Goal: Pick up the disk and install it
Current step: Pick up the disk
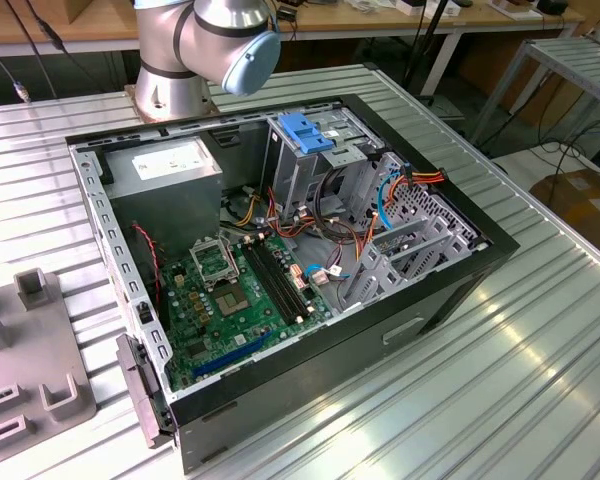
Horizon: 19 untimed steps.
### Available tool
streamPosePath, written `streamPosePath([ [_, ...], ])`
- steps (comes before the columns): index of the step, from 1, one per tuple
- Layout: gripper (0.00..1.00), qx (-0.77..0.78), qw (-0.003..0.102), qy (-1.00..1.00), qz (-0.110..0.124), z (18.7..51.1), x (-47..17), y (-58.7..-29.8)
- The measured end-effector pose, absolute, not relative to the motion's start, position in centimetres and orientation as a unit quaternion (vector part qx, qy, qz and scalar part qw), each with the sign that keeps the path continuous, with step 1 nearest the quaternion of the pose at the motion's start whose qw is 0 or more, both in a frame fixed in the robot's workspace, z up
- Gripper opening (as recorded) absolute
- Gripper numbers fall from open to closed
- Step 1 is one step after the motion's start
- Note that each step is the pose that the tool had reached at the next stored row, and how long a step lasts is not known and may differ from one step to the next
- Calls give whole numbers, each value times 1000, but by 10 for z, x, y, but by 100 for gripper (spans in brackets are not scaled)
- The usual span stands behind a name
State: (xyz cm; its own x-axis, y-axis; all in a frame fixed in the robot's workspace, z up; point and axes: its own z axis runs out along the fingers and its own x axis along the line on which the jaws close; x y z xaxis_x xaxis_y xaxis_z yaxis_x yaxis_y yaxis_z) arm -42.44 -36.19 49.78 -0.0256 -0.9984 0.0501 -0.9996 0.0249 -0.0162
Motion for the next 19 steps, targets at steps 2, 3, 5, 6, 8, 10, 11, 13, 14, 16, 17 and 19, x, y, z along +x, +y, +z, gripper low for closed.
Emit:
streamPosePath([
  [2, 37, 698, 12, -716, 23, 498, -424, -362],
  [3, 37, 698, 12, -716, 23, 498, -423, -362],
  [5, 37, 698, 12, -716, 23, 498, -423, -362],
  [6, 37, 698, 12, -716, 23, 498, -422, -362],
  [8, 37, 698, 12, -716, 23, 498, -422, -362],
  [10, 37, 698, 12, -716, 23, 498, -421, -362],
  [11, 37, 698, 12, -716, 23, 498, -421, -362],
  [13, 37, 698, 12, -716, 23, 498, -420, -362],
  [14, 37, 698, 12, -716, 23, 498, -419, -362],
  [16, 37, 698, 12, -716, 23, 498, -418, -362],
  [17, 37, 698, 12, -716, 23, 498, -418, -362],
  [19, 37, 698, 12, -716, 23, 498, -417, -362],
])
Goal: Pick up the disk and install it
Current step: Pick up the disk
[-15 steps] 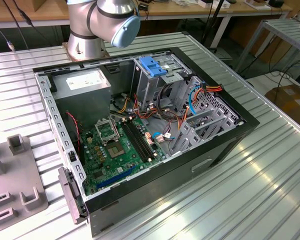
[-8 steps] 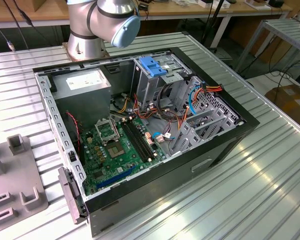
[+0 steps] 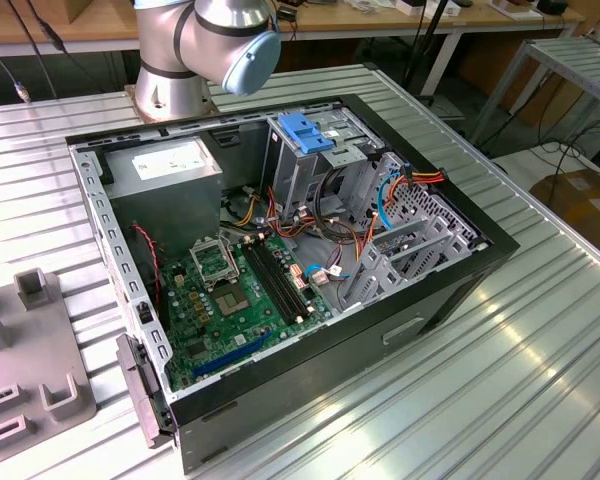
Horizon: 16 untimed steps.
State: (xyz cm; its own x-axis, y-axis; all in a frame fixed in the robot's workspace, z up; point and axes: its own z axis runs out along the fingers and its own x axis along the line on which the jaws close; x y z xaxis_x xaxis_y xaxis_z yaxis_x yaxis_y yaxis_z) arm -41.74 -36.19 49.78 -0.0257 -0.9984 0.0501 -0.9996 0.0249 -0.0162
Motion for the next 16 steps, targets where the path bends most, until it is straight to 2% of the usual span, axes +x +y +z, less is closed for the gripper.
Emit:
streamPosePath([
  [16, 37, 698, 12, -716, 23, 497, -409, -362],
])
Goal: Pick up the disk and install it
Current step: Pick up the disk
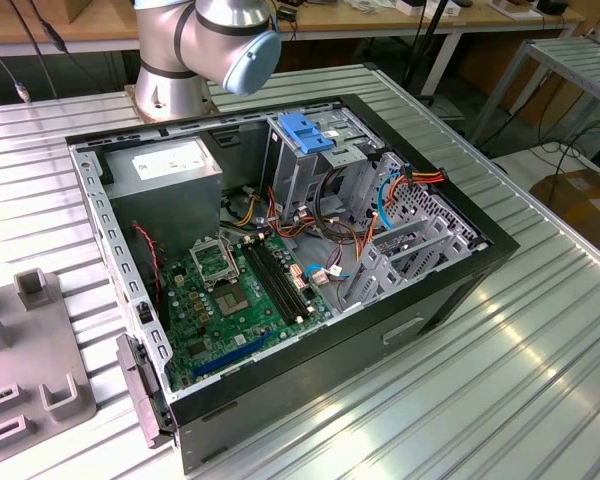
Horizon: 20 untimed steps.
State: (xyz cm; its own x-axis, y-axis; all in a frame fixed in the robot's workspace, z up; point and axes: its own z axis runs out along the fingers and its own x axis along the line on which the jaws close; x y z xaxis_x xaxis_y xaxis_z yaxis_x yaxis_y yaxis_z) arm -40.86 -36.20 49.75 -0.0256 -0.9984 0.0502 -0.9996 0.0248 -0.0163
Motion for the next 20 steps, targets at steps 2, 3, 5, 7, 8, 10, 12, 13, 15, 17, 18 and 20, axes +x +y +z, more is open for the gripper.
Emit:
streamPosePath([
  [2, 37, 698, 12, -716, 23, 497, -405, -362],
  [3, 37, 698, 12, -716, 23, 497, -404, -362],
  [5, 37, 698, 12, -716, 23, 497, -403, -362],
  [7, 37, 698, 12, -716, 23, 497, -401, -362],
  [8, 37, 698, 12, -716, 23, 497, -401, -362],
  [10, 37, 698, 12, -716, 23, 497, -399, -362],
  [12, 37, 698, 12, -716, 23, 497, -398, -362],
  [13, 37, 698, 12, -716, 23, 497, -397, -362],
  [15, 37, 698, 12, -716, 23, 497, -396, -362],
  [17, 37, 698, 12, -716, 23, 497, -396, -362],
  [18, 37, 698, 12, -716, 23, 497, -395, -362],
  [20, 37, 698, 12, -716, 23, 497, -394, -362],
])
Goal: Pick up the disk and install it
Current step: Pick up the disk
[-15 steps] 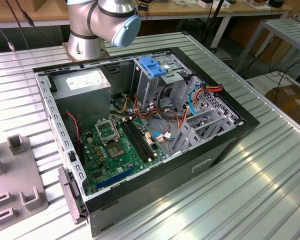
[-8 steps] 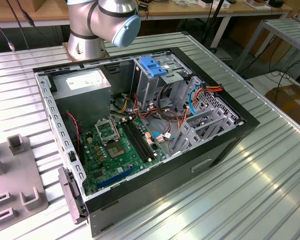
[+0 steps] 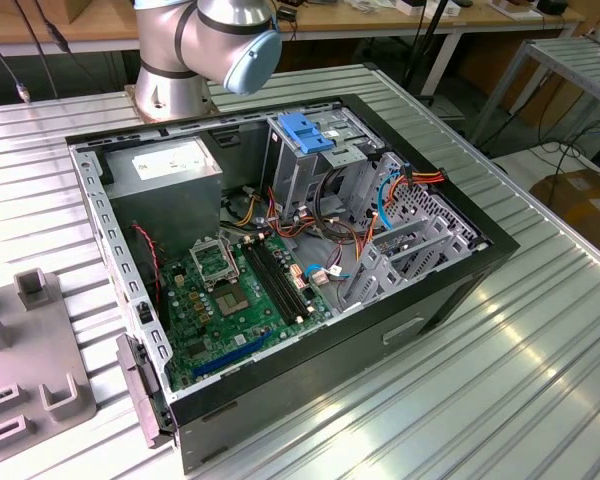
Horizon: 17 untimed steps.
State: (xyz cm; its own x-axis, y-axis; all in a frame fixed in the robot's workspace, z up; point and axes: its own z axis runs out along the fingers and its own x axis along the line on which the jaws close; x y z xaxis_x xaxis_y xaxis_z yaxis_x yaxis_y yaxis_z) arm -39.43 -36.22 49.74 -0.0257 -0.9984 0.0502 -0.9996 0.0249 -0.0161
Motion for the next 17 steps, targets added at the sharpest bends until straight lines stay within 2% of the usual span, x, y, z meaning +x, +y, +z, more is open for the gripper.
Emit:
streamPosePath([
  [17, 37, 698, 12, -716, 23, 497, -388, -362],
])
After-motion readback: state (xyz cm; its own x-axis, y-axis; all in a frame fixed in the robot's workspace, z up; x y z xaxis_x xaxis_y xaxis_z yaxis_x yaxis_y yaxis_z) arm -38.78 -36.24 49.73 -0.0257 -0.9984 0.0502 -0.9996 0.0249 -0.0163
